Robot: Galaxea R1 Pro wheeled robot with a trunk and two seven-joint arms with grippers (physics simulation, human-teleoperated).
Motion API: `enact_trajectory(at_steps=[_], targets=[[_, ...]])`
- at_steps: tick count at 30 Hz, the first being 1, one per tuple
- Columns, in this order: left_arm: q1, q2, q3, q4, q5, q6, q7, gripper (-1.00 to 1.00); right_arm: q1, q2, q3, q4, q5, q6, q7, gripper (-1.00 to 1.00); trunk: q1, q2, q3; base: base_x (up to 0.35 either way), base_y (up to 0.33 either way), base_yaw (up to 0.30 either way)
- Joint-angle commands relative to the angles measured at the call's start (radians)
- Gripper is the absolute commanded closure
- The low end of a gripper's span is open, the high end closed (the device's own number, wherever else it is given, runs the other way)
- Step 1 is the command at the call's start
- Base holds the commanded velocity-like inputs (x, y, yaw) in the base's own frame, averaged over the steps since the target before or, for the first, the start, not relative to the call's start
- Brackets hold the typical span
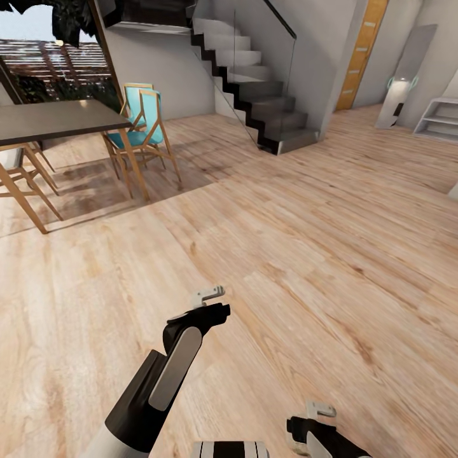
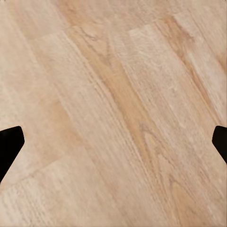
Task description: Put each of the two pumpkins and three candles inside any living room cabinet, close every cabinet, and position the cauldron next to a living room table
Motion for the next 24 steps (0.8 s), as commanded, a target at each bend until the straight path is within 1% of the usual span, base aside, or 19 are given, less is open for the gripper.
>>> enact_trajectory(at_steps=[1, 9, 24], targets=[[-0.001, 0.000, -0.001, -0.001, 0.010, 0.001, 0.010, -1.00, 0.000, 0.000, 0.008, -0.002, -0.006, 0.006, -0.007, -1.00, 0.000, 0.000, -0.001, 0.048, 0.000, 0.000], [-0.001, 0.000, -0.002, -0.001, 0.010, 0.001, 0.010, -1.00, 0.001, 0.000, 0.008, -0.002, -0.006, 0.007, -0.007, -1.00, 0.000, 0.000, -0.001, 0.044, 0.000, 0.000], [-0.001, 0.000, -0.002, -0.002, 0.010, 0.001, 0.010, -1.00, 0.000, 0.000, 0.008, -0.002, -0.006, 0.007, -0.007, -1.00, 0.000, 0.000, -0.001, 0.002, 0.000, 0.000]])
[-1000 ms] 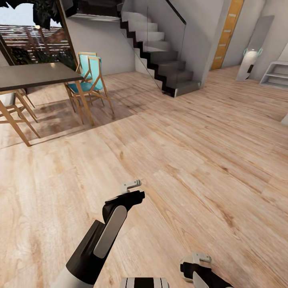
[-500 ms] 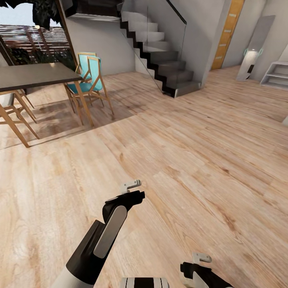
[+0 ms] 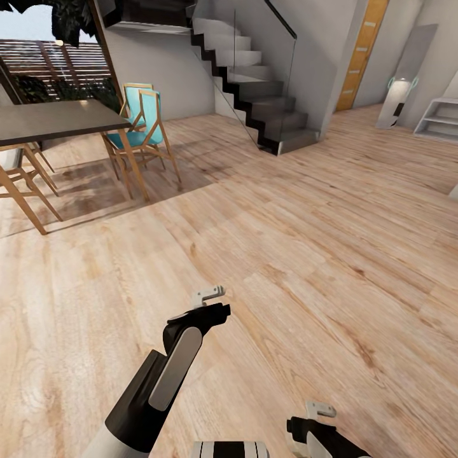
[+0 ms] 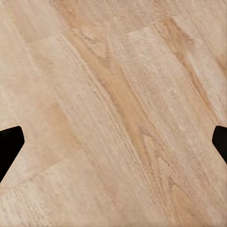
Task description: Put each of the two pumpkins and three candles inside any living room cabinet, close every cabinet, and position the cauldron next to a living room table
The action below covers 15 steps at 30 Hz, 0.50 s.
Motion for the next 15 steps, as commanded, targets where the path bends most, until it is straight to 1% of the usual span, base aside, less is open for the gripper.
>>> enact_trajectory(at_steps=[1, 5, 15], targets=[[-0.001, 0.000, -0.001, -0.001, 0.010, 0.001, 0.010, -1.00, 0.000, 0.000, 0.008, -0.002, -0.006, 0.006, -0.007, -1.00, 0.000, 0.000, -0.001, 0.000, 0.000, 0.000], [-0.001, 0.000, -0.001, -0.001, 0.010, 0.001, 0.010, -1.00, 0.000, 0.000, 0.008, -0.002, -0.006, 0.006, -0.007, -1.00, 0.002, -0.001, -0.016, 0.000, 0.000, 0.000], [-0.001, 0.000, -0.001, -0.001, 0.010, 0.002, 0.010, -1.00, 0.000, 0.000, 0.008, -0.002, -0.006, 0.006, -0.007, -1.00, 0.002, -0.001, -0.016, 0.000, 0.000, 0.000]])
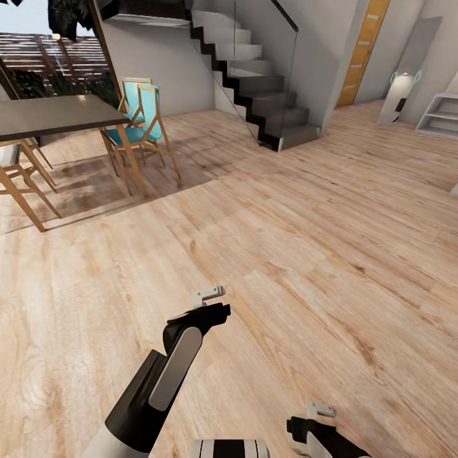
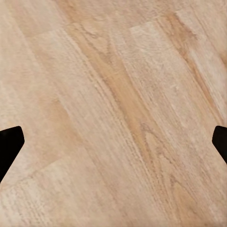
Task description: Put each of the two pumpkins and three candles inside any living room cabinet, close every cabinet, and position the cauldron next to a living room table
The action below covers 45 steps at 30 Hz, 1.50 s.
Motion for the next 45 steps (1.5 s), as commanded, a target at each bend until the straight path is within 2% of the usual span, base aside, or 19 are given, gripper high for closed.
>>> enact_trajectory(at_steps=[1, 22, 26, 30, 45], targets=[[-0.001, 0.000, -0.001, -0.001, 0.010, 0.001, 0.010, -1.00, 0.000, 0.000, 0.008, -0.002, -0.006, 0.006, -0.007, -1.00, 0.000, 0.000, -0.001, 0.000, 0.000, 0.000], [-0.001, 0.000, -0.001, -0.001, 0.010, 0.001, 0.010, -1.00, 0.000, 0.000, 0.009, -0.002, -0.007, 0.005, -0.015, -1.00, 0.000, 0.000, -0.001, 0.000, 0.000, 0.000], [-0.001, 0.000, -0.001, -0.001, 0.010, 0.001, 0.010, -1.00, 0.000, 0.012, 0.009, -0.002, -0.006, 0.005, -0.015, -1.00, 0.000, 0.000, -0.001, 0.000, 0.000, 0.000], [-0.001, 0.000, -0.001, -0.001, 0.010, 0.001, 0.010, -1.00, -0.001, 0.019, 0.007, -0.002, -0.004, 0.005, -0.015, -1.00, 0.001, -0.001, -0.012, 0.000, 0.000, 0.000], [-0.001, 0.000, -0.001, -0.001, 0.010, 0.001, 0.010, -1.00, 0.000, 0.021, 0.007, -0.002, -0.003, 0.006, -0.015, -1.00, 0.001, -0.001, -0.012, 0.000, 0.000, 0.000]])
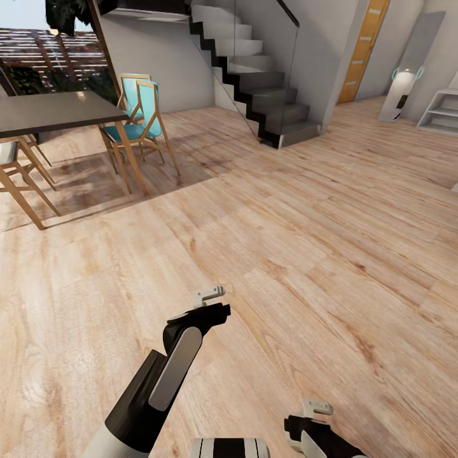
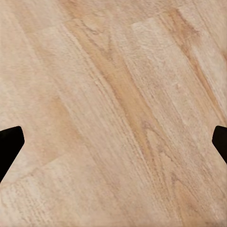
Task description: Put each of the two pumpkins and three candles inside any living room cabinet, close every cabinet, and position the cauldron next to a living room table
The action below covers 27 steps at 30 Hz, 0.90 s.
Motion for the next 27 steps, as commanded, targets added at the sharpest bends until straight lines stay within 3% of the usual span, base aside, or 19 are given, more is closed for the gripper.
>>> enact_trajectory(at_steps=[1, 5, 16, 17, 27], targets=[[-0.001, 0.000, -0.001, -0.001, 0.010, 0.001, 0.010, -1.00, 0.001, -0.001, 0.002, 0.008, -0.027, 0.006, 0.041, -1.00, 0.000, 0.000, -0.001, 0.000, 0.000, 0.000], [-0.001, 0.000, -0.001, -0.001, 0.010, 0.001, 0.010, -1.00, 0.001, -0.001, 0.002, 0.008, -0.027, 0.007, 0.040, -1.00, 0.002, -0.001, -0.013, 0.000, 0.000, 0.000], [-0.001, 0.000, -0.002, -0.001, 0.010, 0.001, 0.010, -1.00, 0.001, -0.001, 0.002, 0.008, -0.026, 0.009, 0.040, -1.00, 0.002, -0.001, -0.013, 0.000, 0.000, 0.000], [-0.001, 0.000, -0.002, -0.001, 0.010, 0.001, 0.010, -1.00, 0.001, -0.001, 0.002, 0.007, -0.026, 0.009, 0.041, 1.00, 0.002, -0.001, -0.013, 0.000, 0.000, 0.000], [-0.001, 0.000, -0.001, -0.001, 0.010, 0.001, 0.010, -1.00, 0.001, -0.001, 0.002, 0.007, -0.026, 0.008, 0.041, 1.00, 0.002, -0.001, -0.013, 0.000, 0.000, 0.000]])
